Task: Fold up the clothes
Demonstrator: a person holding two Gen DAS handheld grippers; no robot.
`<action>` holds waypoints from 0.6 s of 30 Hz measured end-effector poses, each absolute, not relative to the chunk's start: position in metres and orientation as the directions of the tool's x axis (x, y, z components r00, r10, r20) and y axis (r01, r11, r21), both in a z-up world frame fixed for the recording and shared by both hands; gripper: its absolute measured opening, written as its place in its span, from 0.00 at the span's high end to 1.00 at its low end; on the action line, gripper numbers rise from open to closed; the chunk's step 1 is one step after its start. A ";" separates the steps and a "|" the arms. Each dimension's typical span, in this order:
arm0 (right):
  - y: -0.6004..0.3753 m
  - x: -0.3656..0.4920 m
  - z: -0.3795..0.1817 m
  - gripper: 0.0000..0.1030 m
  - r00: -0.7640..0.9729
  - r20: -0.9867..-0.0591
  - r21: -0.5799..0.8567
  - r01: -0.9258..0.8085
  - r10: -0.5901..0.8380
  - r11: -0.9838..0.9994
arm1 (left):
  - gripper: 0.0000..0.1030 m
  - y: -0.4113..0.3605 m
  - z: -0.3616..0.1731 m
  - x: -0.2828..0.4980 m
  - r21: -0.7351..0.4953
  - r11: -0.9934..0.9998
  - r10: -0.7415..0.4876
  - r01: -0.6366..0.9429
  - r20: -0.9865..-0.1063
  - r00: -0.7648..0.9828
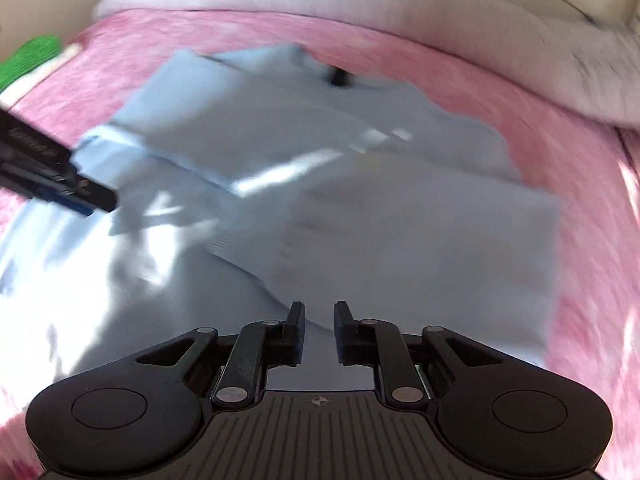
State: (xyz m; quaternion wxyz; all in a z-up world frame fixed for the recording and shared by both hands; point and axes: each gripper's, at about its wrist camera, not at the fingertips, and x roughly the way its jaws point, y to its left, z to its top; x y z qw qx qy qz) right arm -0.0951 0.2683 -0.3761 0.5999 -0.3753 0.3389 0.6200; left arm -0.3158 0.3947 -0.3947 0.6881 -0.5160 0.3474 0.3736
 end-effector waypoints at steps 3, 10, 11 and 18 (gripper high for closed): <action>0.257 -0.055 -0.371 0.75 0.093 -0.884 -0.039 -0.991 0.458 0.126 | 0.60 0.394 -0.407 -0.302 -0.539 0.135 0.124 -0.832 -0.823 0.554; 0.228 0.059 -0.366 0.70 0.195 -0.912 0.070 -0.792 0.360 0.607 | 0.58 0.395 -0.433 -0.270 -0.678 0.021 0.078 -0.735 -0.732 0.677; 0.223 0.069 -0.367 0.69 0.188 -0.916 0.097 -0.752 0.354 0.651 | 0.58 0.396 -0.435 -0.266 -0.672 0.027 0.079 -0.740 -0.736 0.672; 0.199 0.084 -0.373 0.69 0.155 -0.935 0.149 -0.648 0.320 0.747 | 0.80 0.398 -0.433 -0.234 -0.646 0.130 0.097 -0.752 -0.746 0.659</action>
